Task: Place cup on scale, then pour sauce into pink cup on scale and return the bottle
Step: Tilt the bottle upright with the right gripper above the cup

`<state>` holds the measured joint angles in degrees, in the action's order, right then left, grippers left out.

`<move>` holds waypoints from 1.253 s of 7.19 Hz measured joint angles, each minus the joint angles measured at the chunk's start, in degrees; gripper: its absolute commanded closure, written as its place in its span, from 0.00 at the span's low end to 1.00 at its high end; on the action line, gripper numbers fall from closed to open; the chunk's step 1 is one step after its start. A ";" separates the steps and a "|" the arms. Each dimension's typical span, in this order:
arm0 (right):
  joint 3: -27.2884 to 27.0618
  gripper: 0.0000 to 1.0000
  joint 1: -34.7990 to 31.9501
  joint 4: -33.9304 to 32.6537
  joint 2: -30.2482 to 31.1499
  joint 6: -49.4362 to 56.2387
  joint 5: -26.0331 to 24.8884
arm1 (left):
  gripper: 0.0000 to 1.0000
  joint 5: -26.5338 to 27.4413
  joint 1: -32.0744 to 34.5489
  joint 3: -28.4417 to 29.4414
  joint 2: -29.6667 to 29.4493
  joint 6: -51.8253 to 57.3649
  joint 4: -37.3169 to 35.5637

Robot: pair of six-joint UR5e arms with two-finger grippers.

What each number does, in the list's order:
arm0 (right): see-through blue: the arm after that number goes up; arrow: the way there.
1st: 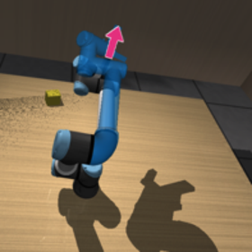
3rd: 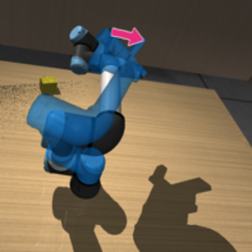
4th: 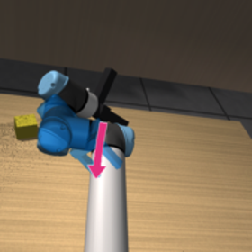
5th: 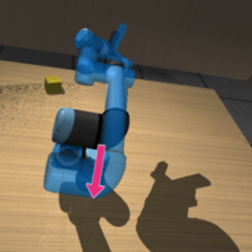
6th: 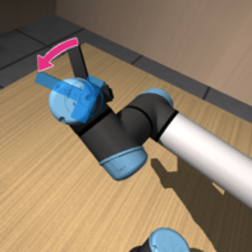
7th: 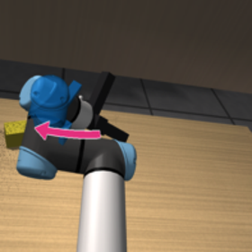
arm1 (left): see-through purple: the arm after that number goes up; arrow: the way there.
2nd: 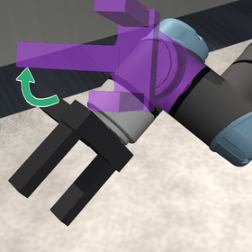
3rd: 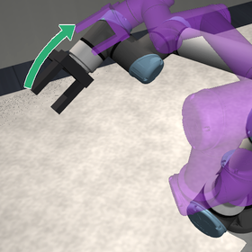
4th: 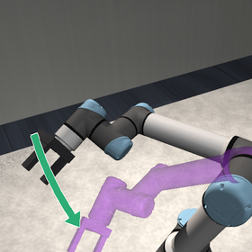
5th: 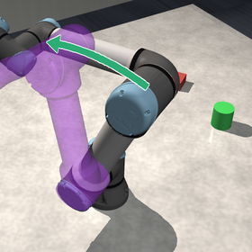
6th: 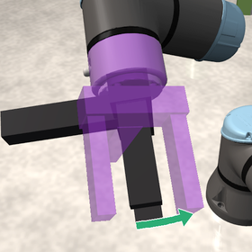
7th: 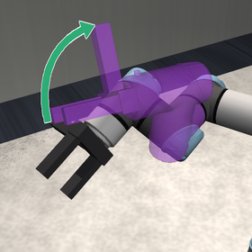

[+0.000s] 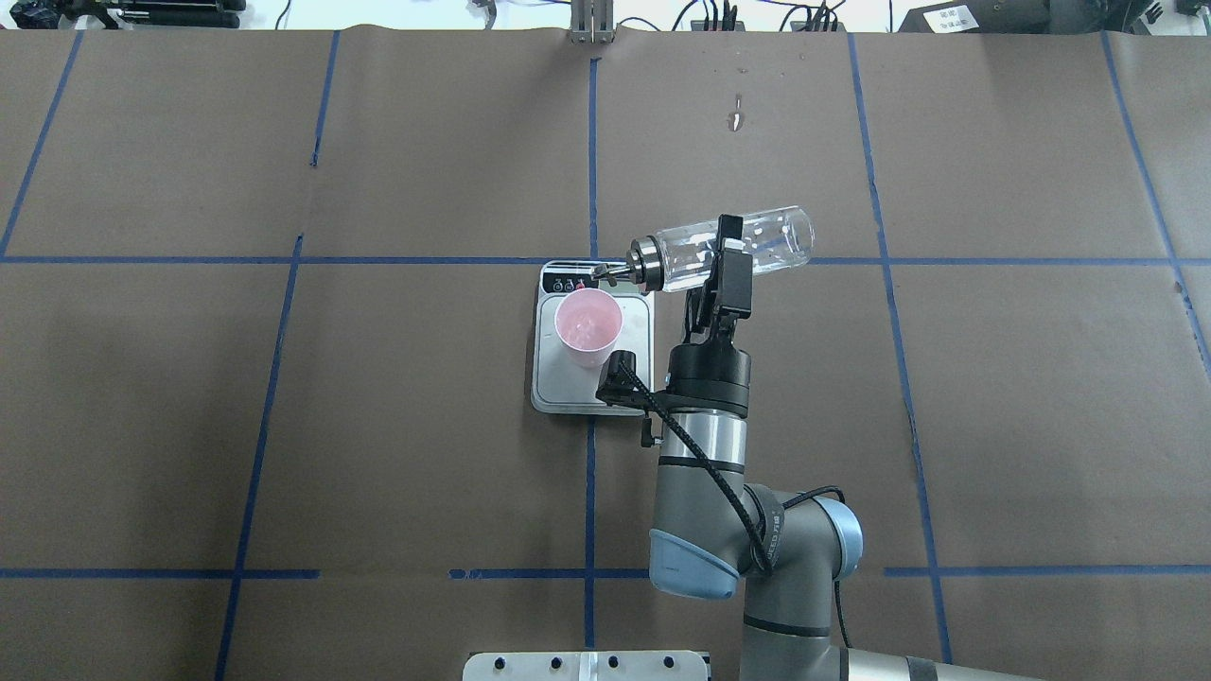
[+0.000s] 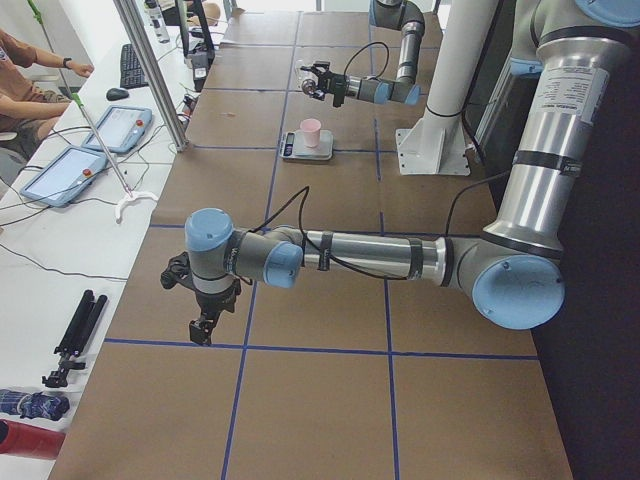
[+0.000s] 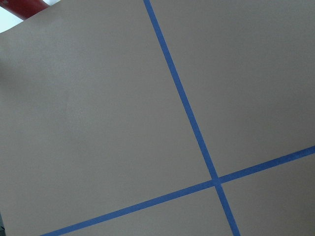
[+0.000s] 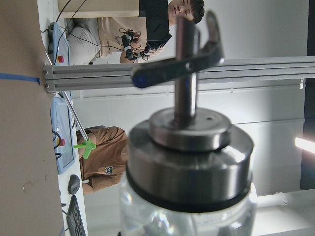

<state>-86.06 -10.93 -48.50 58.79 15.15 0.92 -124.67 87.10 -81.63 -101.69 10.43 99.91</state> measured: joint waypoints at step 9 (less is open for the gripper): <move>-11.91 1.00 -4.80 8.42 5.63 -15.66 23.95 | 0.00 0.00 0.26 -3.64 0.69 -0.06 -0.50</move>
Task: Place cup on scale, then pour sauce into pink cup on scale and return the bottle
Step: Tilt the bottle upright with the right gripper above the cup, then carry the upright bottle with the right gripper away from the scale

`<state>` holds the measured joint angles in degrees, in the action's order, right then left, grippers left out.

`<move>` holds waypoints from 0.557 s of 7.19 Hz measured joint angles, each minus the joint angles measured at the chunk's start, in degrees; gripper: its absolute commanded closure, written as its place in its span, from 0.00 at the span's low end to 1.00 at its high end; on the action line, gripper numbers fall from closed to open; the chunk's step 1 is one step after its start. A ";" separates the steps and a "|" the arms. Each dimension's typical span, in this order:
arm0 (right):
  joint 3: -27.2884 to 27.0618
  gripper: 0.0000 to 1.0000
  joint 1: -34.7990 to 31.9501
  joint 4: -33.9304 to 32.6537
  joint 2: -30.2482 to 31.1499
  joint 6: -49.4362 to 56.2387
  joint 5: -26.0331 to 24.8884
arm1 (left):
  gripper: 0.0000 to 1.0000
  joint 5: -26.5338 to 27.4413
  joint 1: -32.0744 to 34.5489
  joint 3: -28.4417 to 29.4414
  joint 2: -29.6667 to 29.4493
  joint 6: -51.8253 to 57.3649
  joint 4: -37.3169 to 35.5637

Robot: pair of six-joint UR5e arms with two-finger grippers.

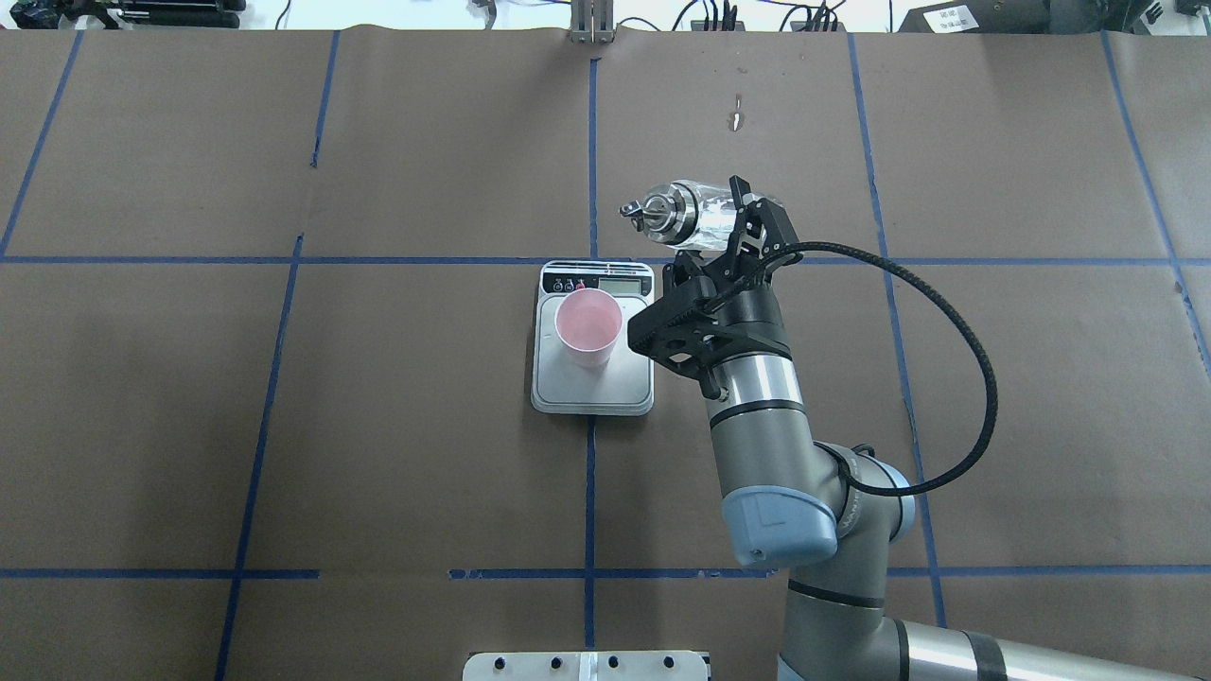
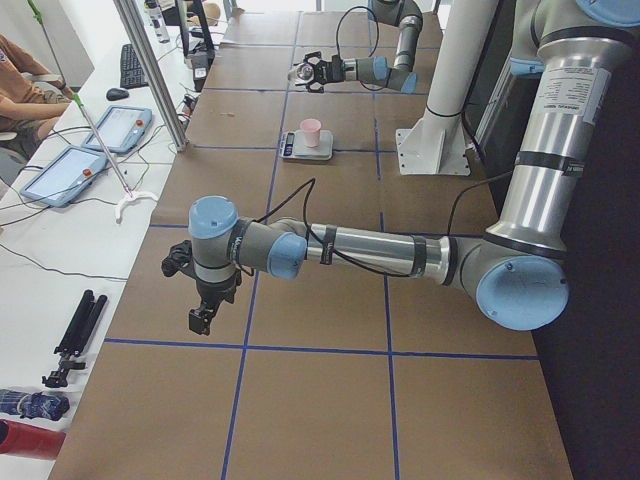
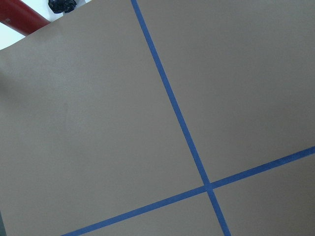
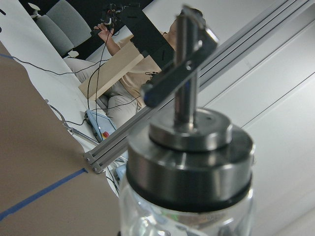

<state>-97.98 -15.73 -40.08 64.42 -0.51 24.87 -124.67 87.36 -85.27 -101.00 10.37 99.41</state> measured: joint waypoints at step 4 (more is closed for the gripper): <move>-7.72 1.00 -5.24 0.00 11.81 -10.87 16.02 | 0.00 0.10 0.08 -1.01 0.07 0.00 -0.17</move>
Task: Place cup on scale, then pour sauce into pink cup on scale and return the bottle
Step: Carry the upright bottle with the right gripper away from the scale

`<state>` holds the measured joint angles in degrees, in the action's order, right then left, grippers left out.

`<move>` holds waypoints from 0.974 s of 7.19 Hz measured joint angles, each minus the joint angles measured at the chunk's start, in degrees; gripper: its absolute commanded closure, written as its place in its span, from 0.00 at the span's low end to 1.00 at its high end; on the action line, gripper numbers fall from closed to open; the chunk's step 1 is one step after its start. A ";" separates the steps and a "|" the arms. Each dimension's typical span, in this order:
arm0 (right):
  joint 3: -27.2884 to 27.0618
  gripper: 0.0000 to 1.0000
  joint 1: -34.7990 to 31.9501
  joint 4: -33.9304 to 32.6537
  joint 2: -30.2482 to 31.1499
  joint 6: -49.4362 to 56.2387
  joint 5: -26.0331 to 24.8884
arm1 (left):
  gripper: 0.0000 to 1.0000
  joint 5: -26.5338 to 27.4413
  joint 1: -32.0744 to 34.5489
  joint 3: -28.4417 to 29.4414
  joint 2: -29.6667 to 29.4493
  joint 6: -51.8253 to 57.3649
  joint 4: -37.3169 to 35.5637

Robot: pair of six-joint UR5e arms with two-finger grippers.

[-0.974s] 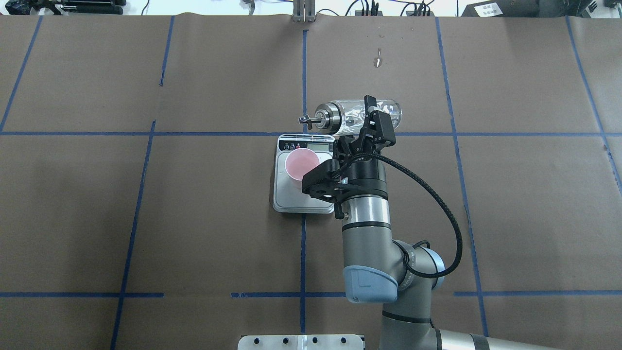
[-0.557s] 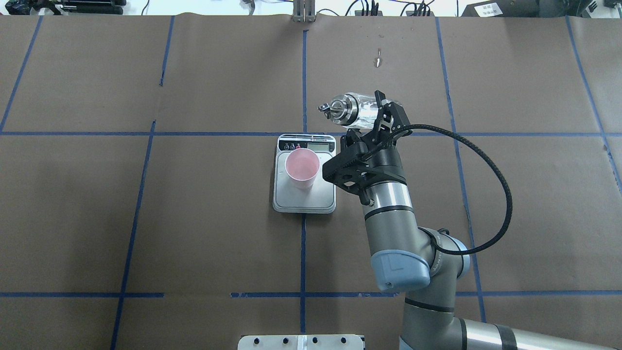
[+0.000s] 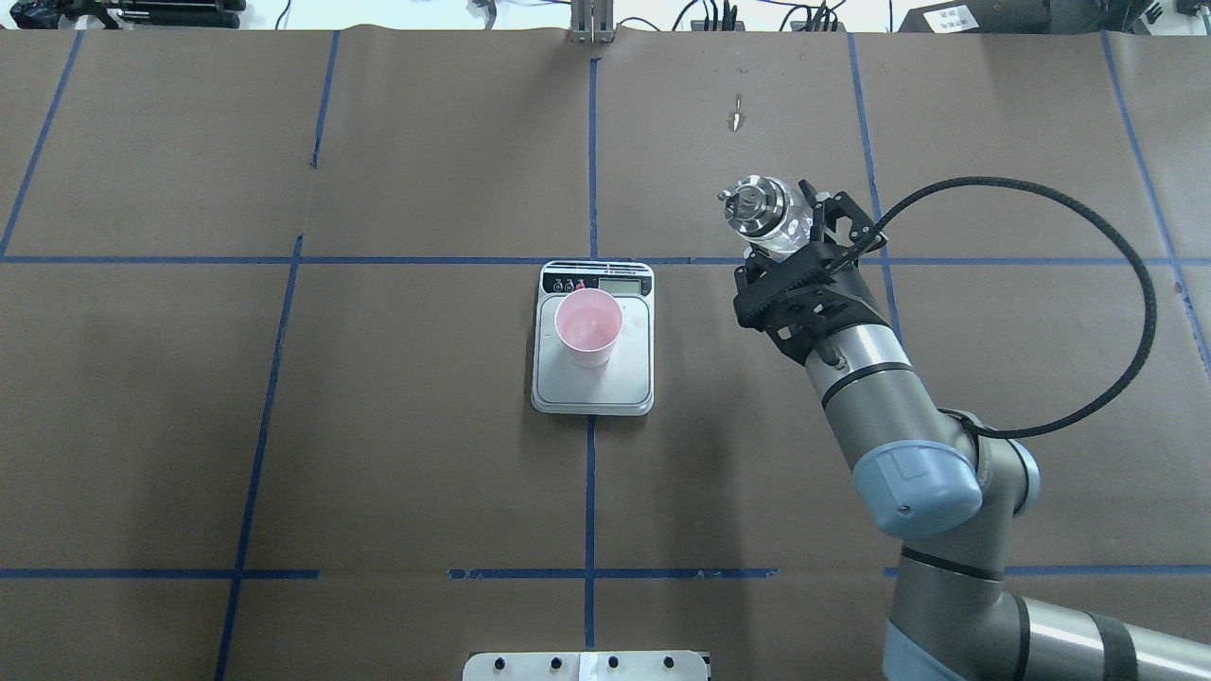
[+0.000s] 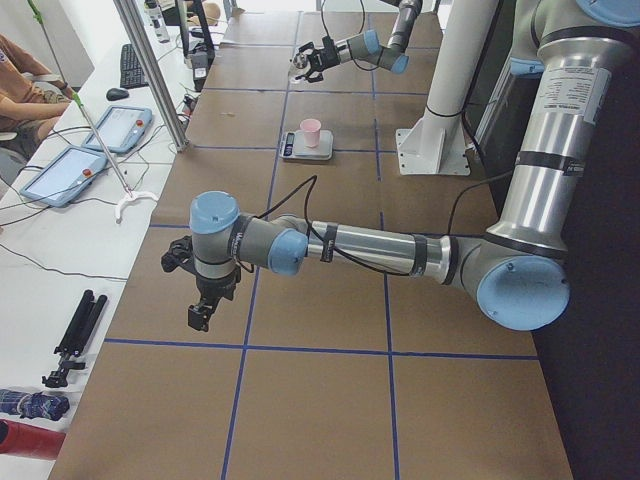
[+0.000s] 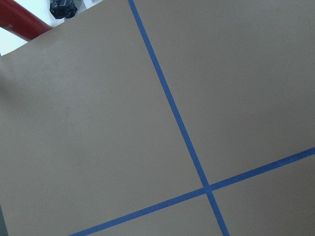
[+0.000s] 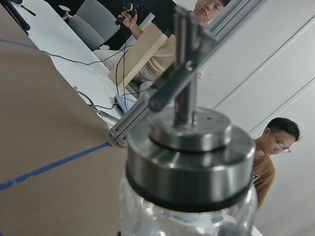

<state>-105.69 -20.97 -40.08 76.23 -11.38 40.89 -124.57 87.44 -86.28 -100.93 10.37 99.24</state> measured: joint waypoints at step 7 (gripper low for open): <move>-3.43 1.00 -2.23 6.21 10.61 -29.36 6.41 | 0.00 0.02 0.09 -2.00 0.10 -0.08 -0.31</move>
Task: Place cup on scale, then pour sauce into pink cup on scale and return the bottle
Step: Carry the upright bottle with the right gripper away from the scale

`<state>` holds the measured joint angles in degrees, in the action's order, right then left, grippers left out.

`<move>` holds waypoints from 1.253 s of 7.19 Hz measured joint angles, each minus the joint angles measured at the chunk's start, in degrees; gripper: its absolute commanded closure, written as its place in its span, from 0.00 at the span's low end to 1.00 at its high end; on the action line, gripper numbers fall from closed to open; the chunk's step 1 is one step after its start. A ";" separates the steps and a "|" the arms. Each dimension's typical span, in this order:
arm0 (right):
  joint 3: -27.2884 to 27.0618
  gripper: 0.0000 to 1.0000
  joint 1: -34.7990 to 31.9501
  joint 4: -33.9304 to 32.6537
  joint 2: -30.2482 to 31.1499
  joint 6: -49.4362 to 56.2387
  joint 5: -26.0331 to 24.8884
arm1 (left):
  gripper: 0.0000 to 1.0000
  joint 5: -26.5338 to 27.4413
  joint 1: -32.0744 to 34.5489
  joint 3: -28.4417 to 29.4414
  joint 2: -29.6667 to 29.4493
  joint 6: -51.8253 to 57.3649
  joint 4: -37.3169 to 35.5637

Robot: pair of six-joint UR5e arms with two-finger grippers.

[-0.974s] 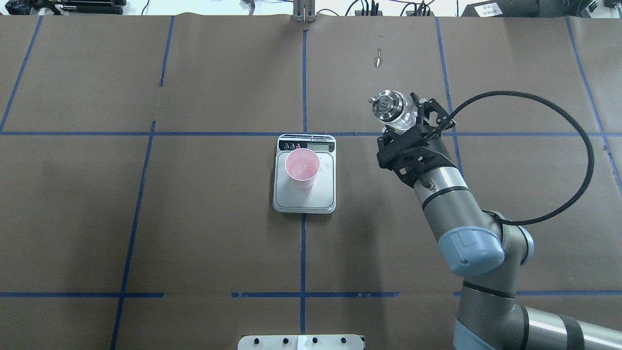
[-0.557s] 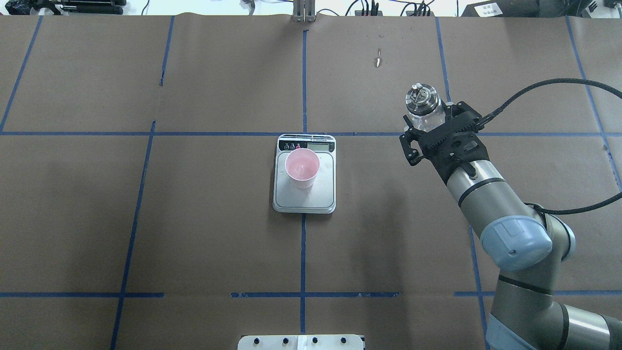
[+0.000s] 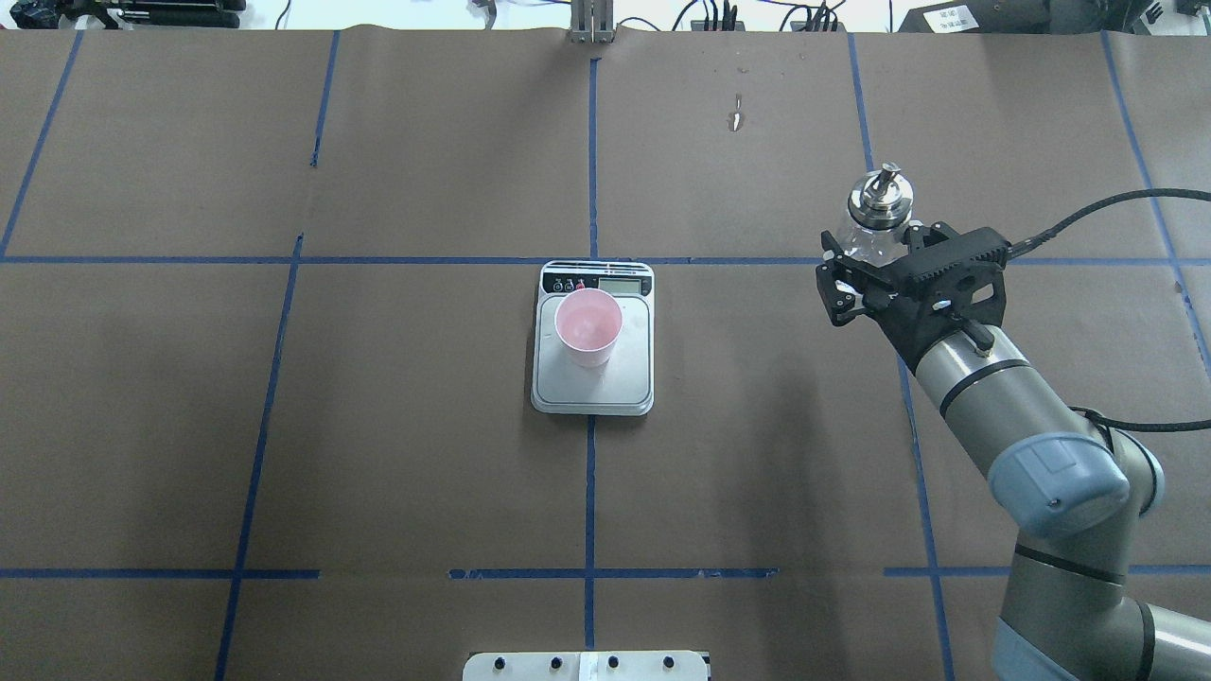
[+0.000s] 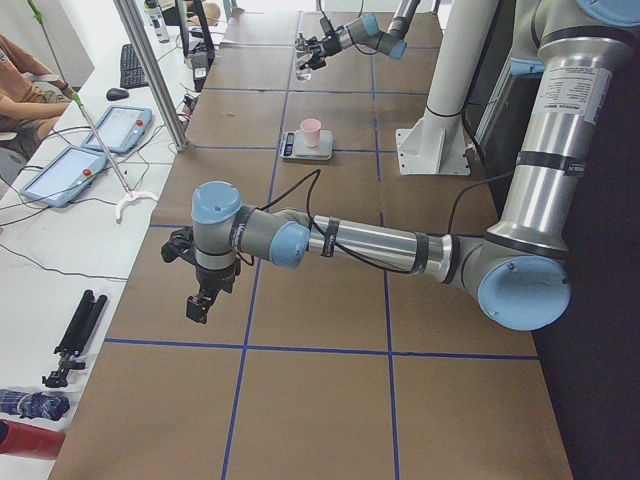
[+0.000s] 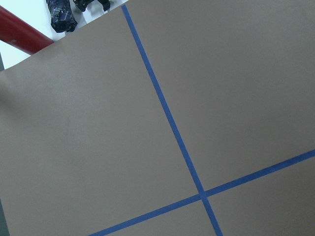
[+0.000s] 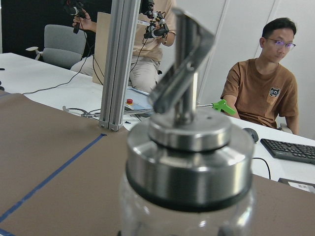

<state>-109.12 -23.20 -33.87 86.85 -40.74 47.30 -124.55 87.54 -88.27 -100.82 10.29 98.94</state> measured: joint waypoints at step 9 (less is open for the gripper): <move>7.74 1.00 0.12 4.76 7.01 -16.94 -3.09 | 0.00 -0.30 0.00 -0.94 0.86 -0.01 -0.15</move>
<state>-101.38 -23.07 -29.11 93.85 -57.68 44.21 -124.86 87.54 -89.21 -99.96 10.28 98.79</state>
